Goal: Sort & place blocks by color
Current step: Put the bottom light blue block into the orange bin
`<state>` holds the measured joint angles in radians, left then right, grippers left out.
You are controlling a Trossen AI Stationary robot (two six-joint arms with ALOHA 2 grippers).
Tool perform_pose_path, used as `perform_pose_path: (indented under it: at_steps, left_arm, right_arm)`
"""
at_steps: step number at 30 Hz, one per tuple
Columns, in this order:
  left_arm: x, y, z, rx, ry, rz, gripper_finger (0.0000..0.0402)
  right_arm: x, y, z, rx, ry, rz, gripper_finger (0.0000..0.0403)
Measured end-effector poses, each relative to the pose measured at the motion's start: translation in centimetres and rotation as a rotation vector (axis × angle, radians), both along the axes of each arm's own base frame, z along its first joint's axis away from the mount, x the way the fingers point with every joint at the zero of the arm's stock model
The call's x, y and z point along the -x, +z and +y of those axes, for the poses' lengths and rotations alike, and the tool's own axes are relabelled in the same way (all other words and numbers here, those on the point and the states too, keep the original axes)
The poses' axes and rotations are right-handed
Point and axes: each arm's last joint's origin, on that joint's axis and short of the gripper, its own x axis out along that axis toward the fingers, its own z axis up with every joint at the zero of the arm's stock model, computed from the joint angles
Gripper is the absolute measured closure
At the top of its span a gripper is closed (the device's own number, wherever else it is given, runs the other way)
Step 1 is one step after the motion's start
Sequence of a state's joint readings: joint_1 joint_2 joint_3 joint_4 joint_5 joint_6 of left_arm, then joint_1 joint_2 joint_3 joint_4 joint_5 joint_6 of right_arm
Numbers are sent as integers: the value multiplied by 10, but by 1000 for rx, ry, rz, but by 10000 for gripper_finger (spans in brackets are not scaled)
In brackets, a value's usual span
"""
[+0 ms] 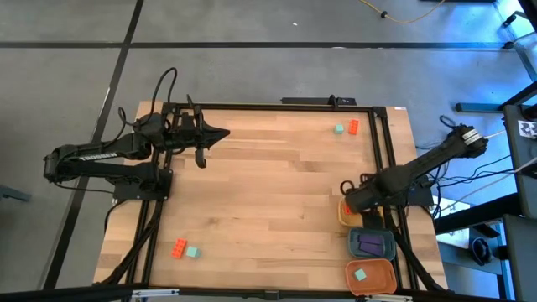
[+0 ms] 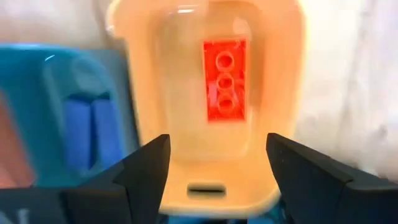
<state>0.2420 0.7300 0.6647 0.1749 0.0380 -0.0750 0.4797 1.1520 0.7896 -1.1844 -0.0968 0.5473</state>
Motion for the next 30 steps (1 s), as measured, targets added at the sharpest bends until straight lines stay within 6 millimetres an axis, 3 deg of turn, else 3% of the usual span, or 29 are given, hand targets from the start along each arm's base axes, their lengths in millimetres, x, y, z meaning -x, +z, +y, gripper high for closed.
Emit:
perform_pose_path:
  at_steps: [8,12,16,20,25,30]
  left_arm:
    - [2,1,-1,-2,-2,-9,401]
    - [4,3,-1,-5,-6,-18,401]
    - [8,5,-2,-8,-2,-32,401]
    - [11,7,-3,-11,3,-48,402]
    - [12,8,-3,-11,4,-51,402]
    - [12,8,-3,-10,4,-51,402]
  right_arm:
    - [28,98,-19,16,-199,-213,135]
    - [51,127,-33,32,-312,-296,135]
    - [59,129,-39,32,-321,-341,135]
    - [56,120,-37,40,-319,-334,135]
    - [15,104,-24,-25,-314,-622,135]
    - [-31,89,-34,-24,-372,-950,135]
